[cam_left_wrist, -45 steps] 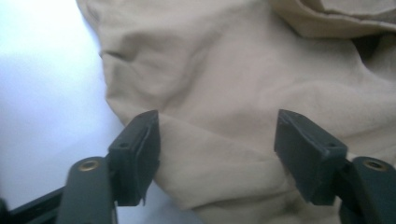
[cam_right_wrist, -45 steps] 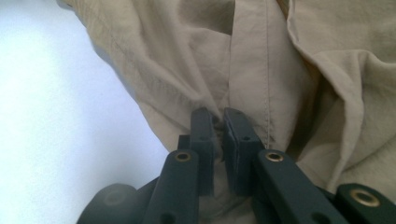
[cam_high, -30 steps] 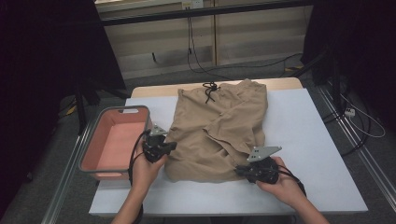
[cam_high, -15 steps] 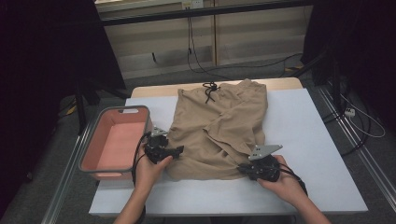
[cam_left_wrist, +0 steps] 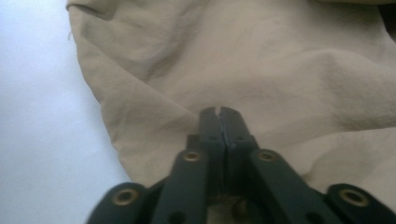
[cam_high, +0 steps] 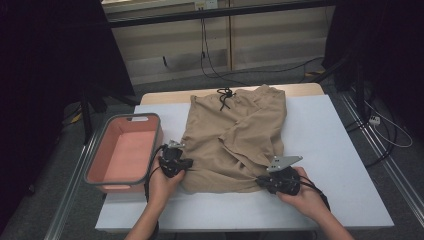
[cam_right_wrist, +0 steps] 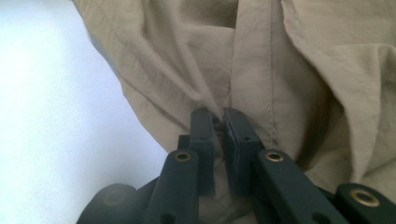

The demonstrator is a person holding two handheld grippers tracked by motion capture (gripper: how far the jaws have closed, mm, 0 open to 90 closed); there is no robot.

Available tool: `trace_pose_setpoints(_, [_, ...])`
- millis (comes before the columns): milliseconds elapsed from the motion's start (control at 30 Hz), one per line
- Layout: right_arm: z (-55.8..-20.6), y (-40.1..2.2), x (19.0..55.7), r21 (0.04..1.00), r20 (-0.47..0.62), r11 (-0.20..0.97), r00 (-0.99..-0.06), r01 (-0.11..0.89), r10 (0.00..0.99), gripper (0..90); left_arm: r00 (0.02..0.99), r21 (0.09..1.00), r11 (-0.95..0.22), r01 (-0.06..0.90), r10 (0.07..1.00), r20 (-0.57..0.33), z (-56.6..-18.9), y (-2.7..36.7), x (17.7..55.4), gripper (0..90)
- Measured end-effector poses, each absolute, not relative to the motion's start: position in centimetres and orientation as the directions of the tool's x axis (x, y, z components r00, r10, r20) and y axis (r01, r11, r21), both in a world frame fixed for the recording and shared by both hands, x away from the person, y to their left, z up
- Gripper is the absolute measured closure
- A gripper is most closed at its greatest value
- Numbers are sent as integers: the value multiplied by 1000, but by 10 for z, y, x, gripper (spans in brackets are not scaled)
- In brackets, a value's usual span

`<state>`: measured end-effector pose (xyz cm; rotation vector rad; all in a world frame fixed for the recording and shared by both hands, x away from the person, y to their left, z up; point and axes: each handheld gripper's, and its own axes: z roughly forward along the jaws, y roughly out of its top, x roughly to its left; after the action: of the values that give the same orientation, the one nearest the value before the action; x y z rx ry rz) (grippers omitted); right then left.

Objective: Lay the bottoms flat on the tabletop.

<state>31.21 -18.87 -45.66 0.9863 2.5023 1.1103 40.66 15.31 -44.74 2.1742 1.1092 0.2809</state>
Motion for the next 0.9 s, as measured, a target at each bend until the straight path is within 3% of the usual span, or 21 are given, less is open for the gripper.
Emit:
trace_pose_setpoints(267, [-447, -178, 312, 757, 122, 449, -777, 475, 618, 836, 598, 743, -374, 555, 800, -44, -419, 159, 419, 900])
trace_pose_setpoints(533, [-452, -163, 327, 752, 74, 478, -779, 453, 622, 828, 576, 726, -387, 568, 817, -15, -441, 155, 442, 900])
trace_pose_setpoints(633, [-455, -161, 324, 732, 28, 531, -797, 427, 603, 759, 580, 725, -366, 583, 813, -56, -444, 156, 441, 900])
trace_pose_setpoints(700, [-449, -162, 319, 748, 12, 526, -801, 404, 598, 639, 588, 726, -356, 588, 805, -82, -442, 157, 440, 893])
trace_pose_setpoints(833, [-432, -157, 310, 793, -29, 511, -818, 331, 574, 500, 596, 731, -331, 597, 792, -129, -437, 157, 434, 750])
trace_pose_setpoints(900, [-424, -148, 306, 809, -44, 505, -827, 300, 561, 492, 598, 728, -316, 609, 786, -158, -435, 157, 431, 625])
